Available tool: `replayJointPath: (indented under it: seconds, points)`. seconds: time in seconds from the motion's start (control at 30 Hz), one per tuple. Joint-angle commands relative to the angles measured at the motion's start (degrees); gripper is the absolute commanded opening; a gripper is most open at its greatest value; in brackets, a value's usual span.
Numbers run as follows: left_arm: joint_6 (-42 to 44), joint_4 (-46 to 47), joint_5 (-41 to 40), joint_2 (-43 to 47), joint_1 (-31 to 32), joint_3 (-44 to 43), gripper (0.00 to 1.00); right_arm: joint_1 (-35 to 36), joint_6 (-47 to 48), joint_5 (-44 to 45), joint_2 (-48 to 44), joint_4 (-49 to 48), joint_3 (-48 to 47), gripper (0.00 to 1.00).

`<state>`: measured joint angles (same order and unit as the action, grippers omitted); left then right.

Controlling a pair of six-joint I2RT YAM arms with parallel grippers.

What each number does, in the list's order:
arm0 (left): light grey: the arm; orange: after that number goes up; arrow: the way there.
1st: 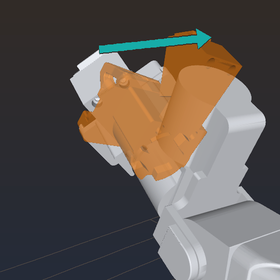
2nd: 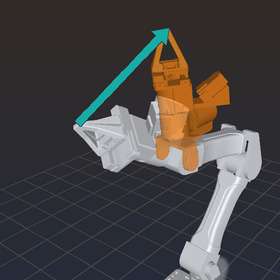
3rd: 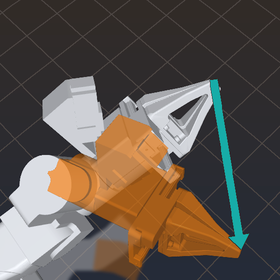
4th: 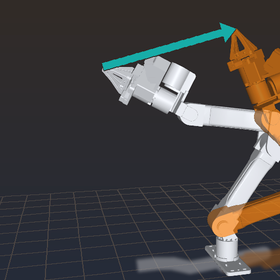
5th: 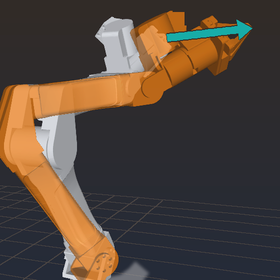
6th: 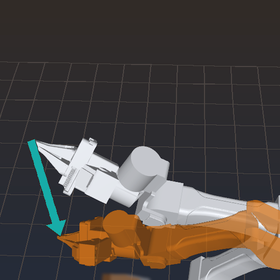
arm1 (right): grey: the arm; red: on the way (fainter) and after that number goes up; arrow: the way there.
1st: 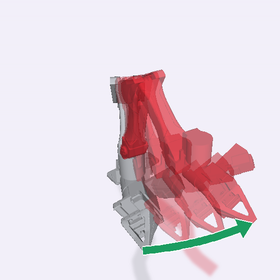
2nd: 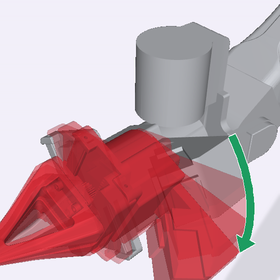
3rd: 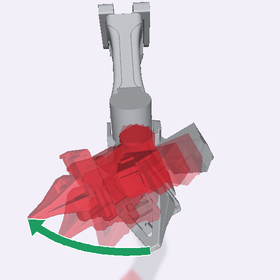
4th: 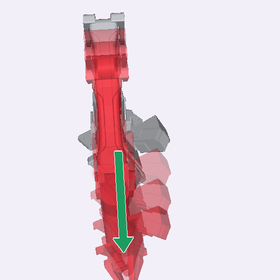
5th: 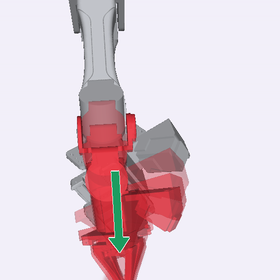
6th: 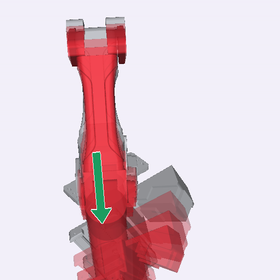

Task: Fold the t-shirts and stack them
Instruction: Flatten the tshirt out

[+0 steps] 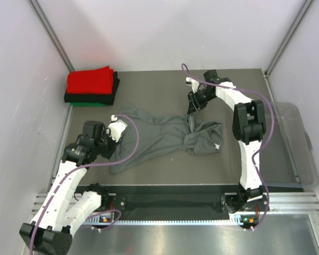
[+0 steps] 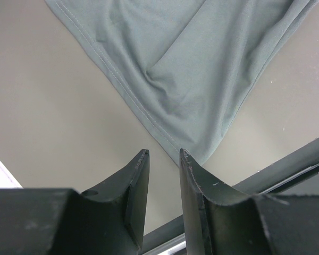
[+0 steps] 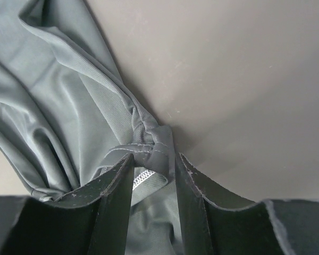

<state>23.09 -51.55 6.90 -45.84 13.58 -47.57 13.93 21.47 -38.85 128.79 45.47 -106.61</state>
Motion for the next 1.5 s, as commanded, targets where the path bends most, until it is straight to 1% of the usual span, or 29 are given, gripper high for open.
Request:
replayJointPath:
  seconds: [0.0, 0.1, 0.17, 0.2, 0.37, 0.47, 0.53, 0.7, 0.87, 1.0, 1.07, 1.13, 1.17, 1.27, 1.3, 1.37, 1.4, 1.47]
  points:
    - [0.4, 1.5, 1.3, 1.0, -0.3, -0.9, 0.35, 0.6, 1.3, -0.5, 0.5, 0.4, -0.8, 0.37]
    - [0.4, 1.6, 1.3, 1.1, -0.3, -0.6, 0.35, 0.7, 1.5, -1.0, 0.5, 0.9, -0.9, 0.32]
    - [0.5, 1.7, 1.4, 1.3, -0.3, -0.4, 0.35, 0.9, 1.9, -1.4, 0.4, 1.5, -0.9, 0.14]
    - [0.5, 1.6, 1.4, 1.2, -0.4, -0.4, 0.35, 1.0, 2.1, -1.8, 0.3, 1.9, -0.9, 0.00]
    - [0.5, 1.7, 1.5, 1.3, -0.4, -0.7, 0.35, 0.9, 3.7, -1.5, -4.2, 4.2, -1.5, 0.00]
    - [0.4, 2.2, 1.6, 0.9, -0.4, -1.6, 0.35, 0.8, 6.1, 1.0, -9.2, 8.4, -6.7, 0.00]
    - [0.5, 2.6, 1.5, 0.3, -0.4, -2.7, 0.35, 0.8, 7.9, 4.9, -14.3, 8.8, -8.9, 0.00]
    - [0.3, 3.9, 2.8, -1.6, -0.3, -5.5, 0.35, 1.1, 13.2, 13.0, -23.1, 8.8, -11.4, 0.00]
    - [0.0, 6.0, 4.4, -3.6, -0.3, -8.0, 0.35, 1.4, 17.9, 15.7, -26.7, 11.0, -11.3, 0.00]
    - [-0.9, 7.1, 4.6, -5.0, -0.3, -9.8, 0.35, 3.2, 20.0, 17.1, -29.2, 12.8, -8.5, 0.03]
    - [-1.6, 7.3, 5.1, -5.0, -0.3, -9.9, 0.35, 4.3, 20.4, 17.2, -29.7, 13.5, -6.9, 0.03]
    - [-1.9, 7.3, 5.5, -4.6, -0.3, -9.7, 0.35, 7.0, 20.4, 19.0, -29.5, 13.9, -4.1, 0.04]
    - [-2.0, 7.3, 5.4, -4.2, -0.3, -9.7, 0.35, 8.1, 20.9, 21.2, -29.2, 14.0, -3.3, 0.04]
    - [-1.6, 6.8, 4.4, -3.3, -0.3, -9.1, 0.35, 13.6, 21.1, 26.0, -26.8, 12.1, 0.3, 0.03]
    - [-1.5, 6.7, 4.2, -3.3, -0.3, -9.0, 0.35, 14.4, 20.7, 26.5, -24.7, 11.1, 0.6, 0.02]
    - [-1.6, 6.6, 4.2, -3.1, -0.3, -8.9, 0.35, 15.6, 19.8, 26.7, -21.8, 10.8, -0.5, 0.01]
    - [-1.7, 6.6, 4.4, -3.0, -0.4, -8.8, 0.35, 16.5, 18.9, 26.5, -18.6, 11.0, -2.5, 0.00]
    - [-1.7, 6.6, 4.5, -3.3, -0.4, -8.9, 0.35, 17.3, 18.2, 25.9, -15.5, 12.1, -4.9, 0.00]
